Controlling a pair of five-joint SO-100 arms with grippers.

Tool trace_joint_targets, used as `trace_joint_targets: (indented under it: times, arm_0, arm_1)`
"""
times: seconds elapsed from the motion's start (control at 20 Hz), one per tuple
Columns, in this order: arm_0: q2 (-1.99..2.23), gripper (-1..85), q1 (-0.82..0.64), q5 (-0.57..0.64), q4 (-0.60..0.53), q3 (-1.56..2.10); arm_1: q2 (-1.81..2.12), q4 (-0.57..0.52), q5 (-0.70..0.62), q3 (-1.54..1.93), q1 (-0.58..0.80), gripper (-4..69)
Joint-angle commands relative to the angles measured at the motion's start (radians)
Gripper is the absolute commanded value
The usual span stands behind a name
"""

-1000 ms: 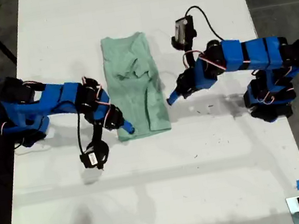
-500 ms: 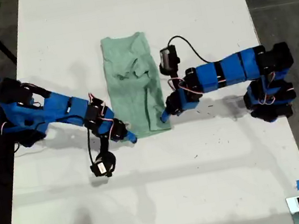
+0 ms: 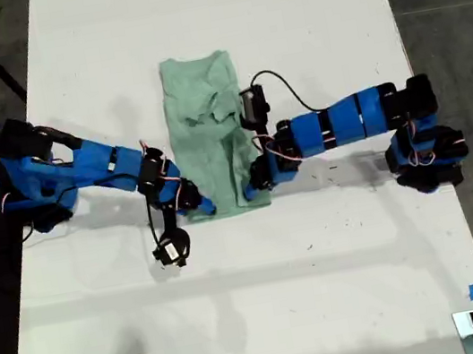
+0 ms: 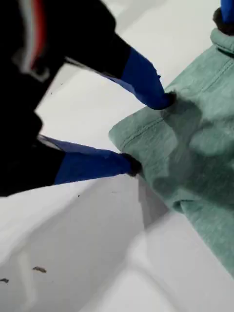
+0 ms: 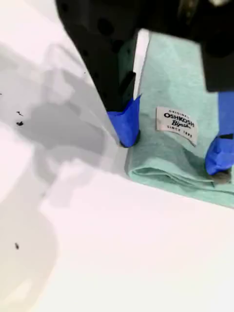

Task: Fold t-shirt

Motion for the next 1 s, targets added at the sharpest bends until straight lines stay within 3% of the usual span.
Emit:
trace_joint_targets:
  times: [0.0, 0.1, 0.15, 0.3, 0.5, 0.6, 0.75, 0.95]
  arm_0:
    - [-0.009, 20.5, -0.041, -0.006, -0.026, -0.020]
    - [-0.043, 5.0, -0.046, -0.002, -0.018, -0.044]
    - [-0.054, 0.0, -0.052, 0.006, -0.006, -0.055]
    - [-0.046, -0.1, -0.029, 0.009, 0.173, -0.150]
    - [-0.054, -0.1, 0.089, 0.015, 0.360, -0.354]
    - [-0.120, -0.1, 0.163, 0.015, 0.445, -0.517]
    - [-0.140, -0.1, 0.242, 0.028, 0.457, -0.666]
    - [-0.087, -0.1, 0.230, 0.091, 0.477, -0.747]
  arm_1:
    - [-0.066, -0.025, 0.006, -0.091, -0.008, 19.5]
    - [-0.170, -0.003, 0.037, -0.152, -0.015, 8.4]
    - [-0.219, 0.031, 0.051, -0.201, -0.018, 6.3]
    - [-0.227, 0.210, 0.058, -0.350, -0.034, 2.4]
    - [-0.149, 0.373, 0.135, -0.426, -0.123, -1.0]
    - [-0.103, 0.380, 0.176, -0.434, -0.196, -1.0]
    - [-0.034, 0.333, 0.201, -0.486, -0.261, -1.0]
    - [0.018, 0.310, 0.124, -0.497, -0.206, -0.9]
